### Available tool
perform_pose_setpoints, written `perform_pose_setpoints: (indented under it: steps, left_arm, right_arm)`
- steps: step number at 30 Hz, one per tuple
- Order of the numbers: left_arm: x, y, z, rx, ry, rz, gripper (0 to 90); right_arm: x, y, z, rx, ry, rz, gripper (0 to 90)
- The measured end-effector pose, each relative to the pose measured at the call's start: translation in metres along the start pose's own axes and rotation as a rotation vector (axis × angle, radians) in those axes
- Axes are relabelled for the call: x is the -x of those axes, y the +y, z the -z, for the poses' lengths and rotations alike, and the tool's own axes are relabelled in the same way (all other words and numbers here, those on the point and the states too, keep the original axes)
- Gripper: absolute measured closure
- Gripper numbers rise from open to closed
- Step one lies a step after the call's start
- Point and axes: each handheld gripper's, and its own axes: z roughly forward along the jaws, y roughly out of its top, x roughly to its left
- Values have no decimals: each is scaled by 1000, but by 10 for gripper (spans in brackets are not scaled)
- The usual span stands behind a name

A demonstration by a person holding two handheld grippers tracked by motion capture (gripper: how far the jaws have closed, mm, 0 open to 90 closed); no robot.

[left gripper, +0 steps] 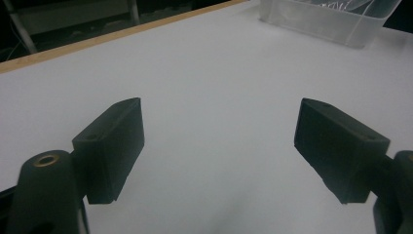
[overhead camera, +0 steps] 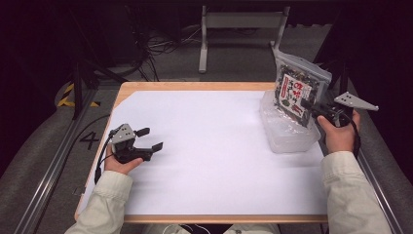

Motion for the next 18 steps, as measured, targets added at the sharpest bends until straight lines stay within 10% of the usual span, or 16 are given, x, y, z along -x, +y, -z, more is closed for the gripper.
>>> perform_pose_setpoints:
  steps: [18]
  left_arm:
    - [0,0,0,-2,1,-6,196]
  right_arm:
    - [-5,-14,-5,17,-13,-28,758]
